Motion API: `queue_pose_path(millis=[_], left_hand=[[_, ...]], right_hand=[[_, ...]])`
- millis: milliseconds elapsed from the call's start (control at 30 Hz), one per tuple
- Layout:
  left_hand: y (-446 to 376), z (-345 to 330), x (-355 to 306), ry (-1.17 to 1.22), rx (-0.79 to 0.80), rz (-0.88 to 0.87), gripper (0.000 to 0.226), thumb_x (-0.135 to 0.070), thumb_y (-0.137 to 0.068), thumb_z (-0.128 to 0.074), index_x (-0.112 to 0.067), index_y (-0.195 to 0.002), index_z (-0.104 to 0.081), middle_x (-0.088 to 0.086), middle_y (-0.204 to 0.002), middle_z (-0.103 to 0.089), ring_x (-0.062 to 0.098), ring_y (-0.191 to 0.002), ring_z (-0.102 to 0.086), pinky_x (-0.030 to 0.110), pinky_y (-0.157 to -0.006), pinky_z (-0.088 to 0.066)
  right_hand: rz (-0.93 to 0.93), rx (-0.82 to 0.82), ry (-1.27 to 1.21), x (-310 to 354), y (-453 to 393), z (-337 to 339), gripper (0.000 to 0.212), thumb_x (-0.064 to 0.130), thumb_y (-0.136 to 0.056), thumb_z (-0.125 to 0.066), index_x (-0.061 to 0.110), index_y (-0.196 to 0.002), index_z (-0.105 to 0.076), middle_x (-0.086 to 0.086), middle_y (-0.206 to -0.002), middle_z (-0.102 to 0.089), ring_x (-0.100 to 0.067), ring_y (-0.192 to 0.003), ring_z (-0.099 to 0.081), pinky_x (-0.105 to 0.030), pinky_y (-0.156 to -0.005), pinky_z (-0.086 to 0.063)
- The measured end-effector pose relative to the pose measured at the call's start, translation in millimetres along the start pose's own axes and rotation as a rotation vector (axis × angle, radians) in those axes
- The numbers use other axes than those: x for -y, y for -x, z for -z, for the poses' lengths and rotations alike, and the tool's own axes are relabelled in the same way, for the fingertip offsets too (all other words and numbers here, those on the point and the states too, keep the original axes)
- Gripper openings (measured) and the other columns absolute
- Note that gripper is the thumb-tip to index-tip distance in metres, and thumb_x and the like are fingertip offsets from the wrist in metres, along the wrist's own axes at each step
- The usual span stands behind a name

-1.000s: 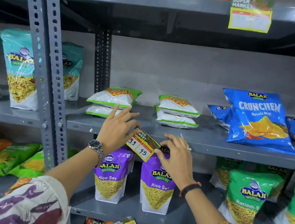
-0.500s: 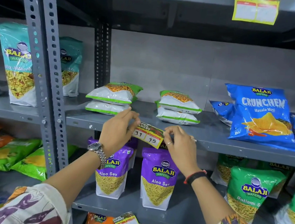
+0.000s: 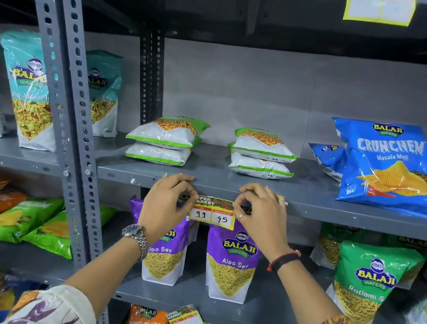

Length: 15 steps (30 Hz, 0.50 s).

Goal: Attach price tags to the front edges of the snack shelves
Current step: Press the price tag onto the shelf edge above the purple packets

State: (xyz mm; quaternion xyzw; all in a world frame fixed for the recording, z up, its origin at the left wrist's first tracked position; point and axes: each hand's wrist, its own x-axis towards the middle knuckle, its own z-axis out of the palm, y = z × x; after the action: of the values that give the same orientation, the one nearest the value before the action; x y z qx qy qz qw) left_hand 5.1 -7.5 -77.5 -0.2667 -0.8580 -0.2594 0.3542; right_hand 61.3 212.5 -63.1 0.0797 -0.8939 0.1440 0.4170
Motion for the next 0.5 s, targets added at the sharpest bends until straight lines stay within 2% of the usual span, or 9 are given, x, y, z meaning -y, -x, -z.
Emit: queue_pose_path(millis=[67, 200, 400, 500], left_hand=[[-2.9, 1.3, -2.6, -0.005, -0.013, 0.025, 0.005, -0.030, -0.086, -0.063, -0.025, -0.087, -0.064, -0.007, -0.111, -0.065, 0.015, -0.108, -0.059, 0.039, -0.095, -0.041], [-7.5, 0.0, -5.3, -0.048, -0.034, 0.053, 0.007, -0.032, -0.087, -0.063, -0.025, -0.088, -0.064, -0.008, -0.106, -0.065, 0.017, -0.096, -0.059, 0.030, -0.088, -0.035], [-14.8, -2.0, -7.2, -0.085, -0.054, 0.084, 0.011, -0.035, -0.086, -0.063, -0.024, -0.086, -0.063, -0.007, -0.095, -0.063, 0.017, -0.088, -0.055, 0.028, -0.082, -0.031], [-16.3, -5.0, -9.8, -0.077, -0.092, 0.119, 0.016, -0.040, -0.084, -0.065, -0.024, -0.082, -0.060, -0.005, -0.090, -0.062, 0.019, -0.082, -0.054, 0.028, -0.078, -0.029]], right_hand=[[-0.020, 0.000, 0.003, -0.7, -3.9, -0.7, 0.009, 0.025, -0.077, -0.071, 0.025, -0.071, -0.065, 0.009, -0.096, -0.064, -0.015, -0.087, -0.055, -0.033, -0.078, -0.030], [-0.060, 0.006, 0.010, -0.5, -7.5, -3.8, 0.007, 0.027, -0.077, -0.070, 0.025, -0.073, -0.065, 0.009, -0.092, -0.063, -0.016, -0.086, -0.054, -0.033, -0.075, -0.032], [-0.115, -0.065, -0.033, 5.1, -10.9, -5.2, 0.012, 0.026, -0.075, -0.072, 0.028, -0.068, -0.062, 0.009, -0.082, -0.063, -0.017, -0.077, -0.053, -0.034, -0.071, -0.030], [-0.132, -0.113, -0.032, 7.5, -10.8, -8.7, 0.015, 0.025, -0.074, -0.071, 0.025, -0.072, -0.057, 0.008, -0.077, -0.060, -0.020, -0.074, -0.052, -0.034, -0.069, -0.027]])
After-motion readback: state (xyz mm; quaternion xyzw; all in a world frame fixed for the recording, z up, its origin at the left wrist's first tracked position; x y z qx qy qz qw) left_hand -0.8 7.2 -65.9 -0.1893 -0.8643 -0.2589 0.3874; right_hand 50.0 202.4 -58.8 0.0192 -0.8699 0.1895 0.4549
